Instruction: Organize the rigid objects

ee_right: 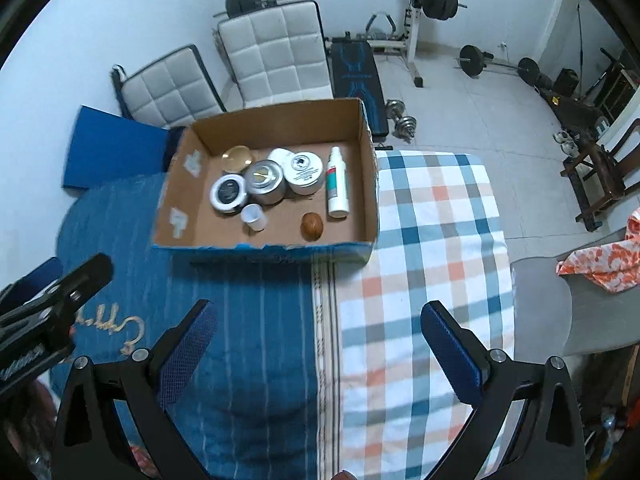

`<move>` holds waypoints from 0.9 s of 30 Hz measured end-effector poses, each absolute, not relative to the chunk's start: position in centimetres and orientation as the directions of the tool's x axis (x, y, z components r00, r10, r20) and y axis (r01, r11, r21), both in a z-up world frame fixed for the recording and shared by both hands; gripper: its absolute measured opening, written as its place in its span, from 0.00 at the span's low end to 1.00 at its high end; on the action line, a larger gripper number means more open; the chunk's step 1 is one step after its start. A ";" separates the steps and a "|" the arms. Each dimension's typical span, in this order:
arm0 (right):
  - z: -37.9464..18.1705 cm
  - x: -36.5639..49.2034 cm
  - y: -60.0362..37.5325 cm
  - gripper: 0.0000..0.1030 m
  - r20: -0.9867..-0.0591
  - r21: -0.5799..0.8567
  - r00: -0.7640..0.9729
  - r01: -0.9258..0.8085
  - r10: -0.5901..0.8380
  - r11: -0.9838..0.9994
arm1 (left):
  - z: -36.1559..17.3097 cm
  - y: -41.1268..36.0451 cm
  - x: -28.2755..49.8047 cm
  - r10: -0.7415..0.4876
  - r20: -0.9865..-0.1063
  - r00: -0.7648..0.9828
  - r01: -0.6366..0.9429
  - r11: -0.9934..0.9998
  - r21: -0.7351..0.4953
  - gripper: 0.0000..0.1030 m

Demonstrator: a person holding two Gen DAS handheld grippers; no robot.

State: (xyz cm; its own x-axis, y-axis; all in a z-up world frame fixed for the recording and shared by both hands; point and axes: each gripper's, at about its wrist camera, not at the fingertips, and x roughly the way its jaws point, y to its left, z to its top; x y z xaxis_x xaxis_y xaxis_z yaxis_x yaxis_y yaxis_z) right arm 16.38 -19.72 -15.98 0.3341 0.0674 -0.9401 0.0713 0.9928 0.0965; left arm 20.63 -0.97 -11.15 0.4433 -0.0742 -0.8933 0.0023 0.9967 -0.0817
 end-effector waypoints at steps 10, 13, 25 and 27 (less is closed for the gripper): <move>-8.8 8.9 -19.0 1.00 -0.901 0.128 0.421 0.015 0.110 0.992 | -5.4 -1.3 14.1 -0.088 -0.860 0.503 0.039 0.996 -0.080 0.98; -6.9 7.3 -19.0 1.00 -0.885 0.128 0.453 0.009 0.110 0.992 | -4.0 -1.4 12.7 -0.090 -0.849 0.521 0.050 0.996 -0.075 0.98; -3.7 4.8 -19.6 1.00 -0.861 0.098 0.503 0.017 0.076 0.995 | -0.8 -0.6 10.3 -0.056 -0.791 0.609 0.014 0.998 -0.060 1.00; -3.4 4.8 -19.7 1.00 -0.858 0.088 0.510 0.023 0.064 0.996 | -0.6 -0.4 10.2 -0.053 -0.785 0.618 0.006 0.998 -0.062 1.00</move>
